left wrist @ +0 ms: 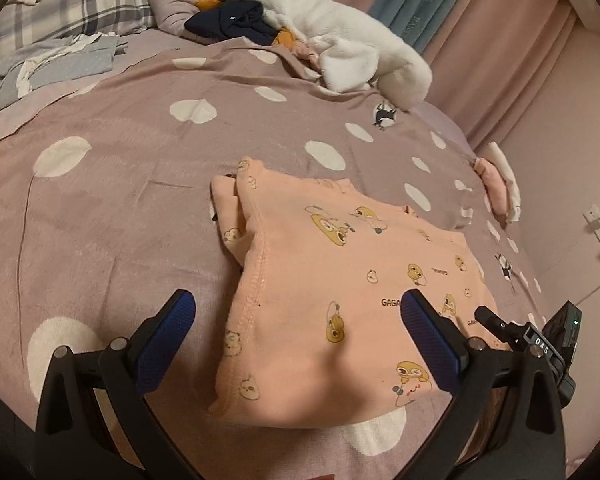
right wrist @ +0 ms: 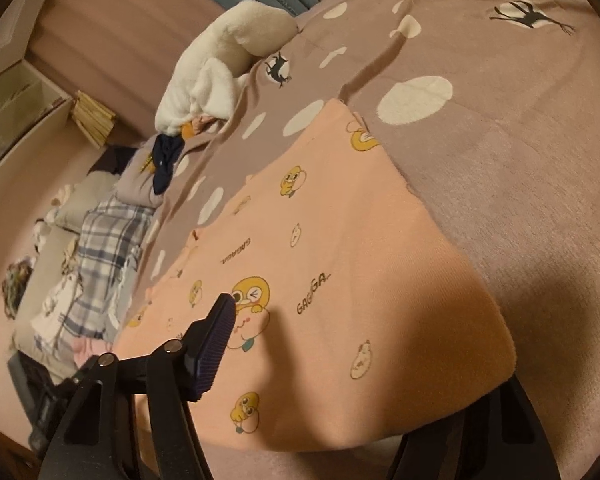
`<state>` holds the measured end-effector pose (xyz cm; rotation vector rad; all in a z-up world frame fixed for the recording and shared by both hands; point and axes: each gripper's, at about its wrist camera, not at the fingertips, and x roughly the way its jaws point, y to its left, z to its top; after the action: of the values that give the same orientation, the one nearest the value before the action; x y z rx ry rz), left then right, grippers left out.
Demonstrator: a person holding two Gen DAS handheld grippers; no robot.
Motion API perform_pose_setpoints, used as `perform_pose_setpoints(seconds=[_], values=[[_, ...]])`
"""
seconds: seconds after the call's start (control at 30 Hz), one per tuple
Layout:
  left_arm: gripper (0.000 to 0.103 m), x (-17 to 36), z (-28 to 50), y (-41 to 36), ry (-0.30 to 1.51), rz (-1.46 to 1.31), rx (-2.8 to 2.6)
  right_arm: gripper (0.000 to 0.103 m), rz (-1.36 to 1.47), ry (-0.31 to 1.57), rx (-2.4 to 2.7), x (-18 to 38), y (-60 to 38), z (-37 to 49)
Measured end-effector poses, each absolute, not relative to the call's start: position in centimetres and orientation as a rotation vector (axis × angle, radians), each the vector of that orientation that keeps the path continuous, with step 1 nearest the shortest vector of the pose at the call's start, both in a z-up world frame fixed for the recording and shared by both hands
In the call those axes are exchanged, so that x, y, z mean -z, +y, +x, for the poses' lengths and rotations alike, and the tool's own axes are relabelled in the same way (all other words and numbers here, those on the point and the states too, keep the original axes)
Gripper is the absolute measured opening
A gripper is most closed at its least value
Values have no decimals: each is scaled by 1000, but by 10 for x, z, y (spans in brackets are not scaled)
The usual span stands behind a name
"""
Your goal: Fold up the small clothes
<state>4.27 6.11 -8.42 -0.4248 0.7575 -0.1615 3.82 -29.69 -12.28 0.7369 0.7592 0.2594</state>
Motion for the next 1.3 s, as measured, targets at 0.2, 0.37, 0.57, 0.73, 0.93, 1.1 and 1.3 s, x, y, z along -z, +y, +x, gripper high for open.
perform_pose_setpoints(seconds=[0.2, 0.37, 0.57, 0.73, 0.93, 1.1, 1.3], values=[[103, 81, 42, 56, 753, -377, 152, 68, 788, 779, -375, 123, -290, 42], [103, 79, 41, 56, 756, -393, 168, 63, 794, 776, -364, 126, -287, 42], [103, 76, 36, 57, 744, -364, 153, 16, 852, 816, -291, 141, -300, 46], [103, 77, 35, 61, 749, -366, 152, 9, 874, 810, -298, 144, -301, 44], [103, 75, 32, 63, 741, -374, 156, 5, 846, 808, -291, 144, -299, 48], [103, 75, 32, 63, 749, -367, 142, 5, 832, 800, -292, 145, -298, 48], [103, 74, 32, 61, 749, -355, 139, 5, 795, 798, -270, 139, -295, 48]])
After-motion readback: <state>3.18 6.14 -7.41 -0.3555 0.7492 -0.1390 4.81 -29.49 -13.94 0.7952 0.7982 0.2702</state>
